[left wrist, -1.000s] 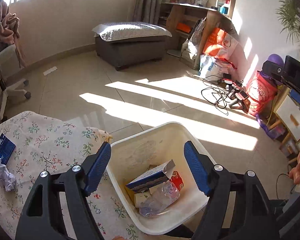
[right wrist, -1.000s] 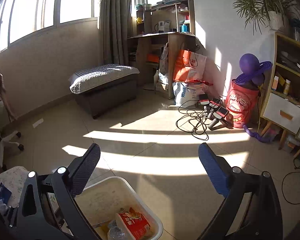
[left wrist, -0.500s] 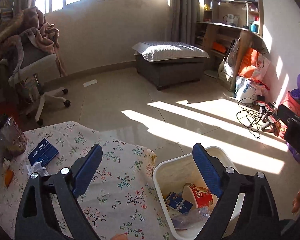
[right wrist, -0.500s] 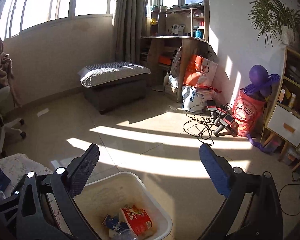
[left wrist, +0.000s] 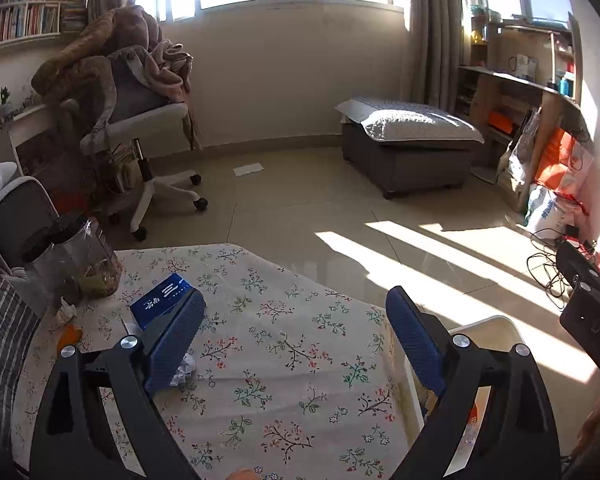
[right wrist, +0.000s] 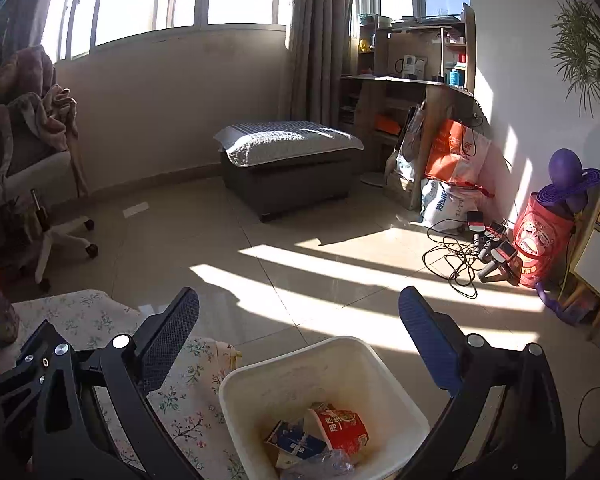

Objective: Collect trash
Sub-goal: 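Move both open tools back toward the table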

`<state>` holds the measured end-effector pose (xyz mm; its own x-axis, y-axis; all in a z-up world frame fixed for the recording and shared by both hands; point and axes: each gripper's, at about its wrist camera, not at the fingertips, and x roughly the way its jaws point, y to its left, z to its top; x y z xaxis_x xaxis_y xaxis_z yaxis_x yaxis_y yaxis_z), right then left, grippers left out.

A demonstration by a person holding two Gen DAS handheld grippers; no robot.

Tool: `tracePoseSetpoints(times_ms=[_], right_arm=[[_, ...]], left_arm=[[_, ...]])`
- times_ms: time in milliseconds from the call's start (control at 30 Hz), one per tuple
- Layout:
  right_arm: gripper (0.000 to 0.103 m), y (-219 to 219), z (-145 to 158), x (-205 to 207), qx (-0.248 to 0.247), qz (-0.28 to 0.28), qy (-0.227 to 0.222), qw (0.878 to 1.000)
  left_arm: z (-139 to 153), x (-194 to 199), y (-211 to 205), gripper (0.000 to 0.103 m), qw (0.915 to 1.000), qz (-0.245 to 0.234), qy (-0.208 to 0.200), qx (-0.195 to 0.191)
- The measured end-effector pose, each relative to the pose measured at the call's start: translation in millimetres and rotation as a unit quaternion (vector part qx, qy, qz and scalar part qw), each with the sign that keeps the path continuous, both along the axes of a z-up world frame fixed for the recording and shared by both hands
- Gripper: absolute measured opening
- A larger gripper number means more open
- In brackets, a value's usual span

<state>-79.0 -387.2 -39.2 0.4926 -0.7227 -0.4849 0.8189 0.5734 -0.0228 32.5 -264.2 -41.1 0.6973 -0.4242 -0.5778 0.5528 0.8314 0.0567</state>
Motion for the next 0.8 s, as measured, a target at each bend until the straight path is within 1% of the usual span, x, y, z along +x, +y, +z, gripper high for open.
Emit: tracePoseSetpoints(times_ms=[233, 433, 633, 800], right_arm=[[0.096, 35.7, -1.0, 34.4, -0.003, 0.041, -0.002, 0.999], [0.096, 65.2, -6.0, 63.4, -0.004, 0.075, 0.009, 0.997], [0.096, 98.5, -15.6, 94.7, -0.004, 0.112, 0.027, 0.993], [0.096, 131.4, -26.4, 119.5, -0.009, 0.153, 0.049, 0.987]], left_arm=[[0.6, 28.3, 48.4, 0.090, 0.9984, 0.056, 0.005, -0.001], [0.2, 48.6, 91.5, 0.090, 0.9953, 0.097, 0.007, -0.003], [-6.5, 69.9, 132.5, 0.090, 0.9905, 0.136, 0.022, 0.001], [-18.5, 95.9, 163.3, 0.090, 0.9844, 0.171, 0.039, 0.016]])
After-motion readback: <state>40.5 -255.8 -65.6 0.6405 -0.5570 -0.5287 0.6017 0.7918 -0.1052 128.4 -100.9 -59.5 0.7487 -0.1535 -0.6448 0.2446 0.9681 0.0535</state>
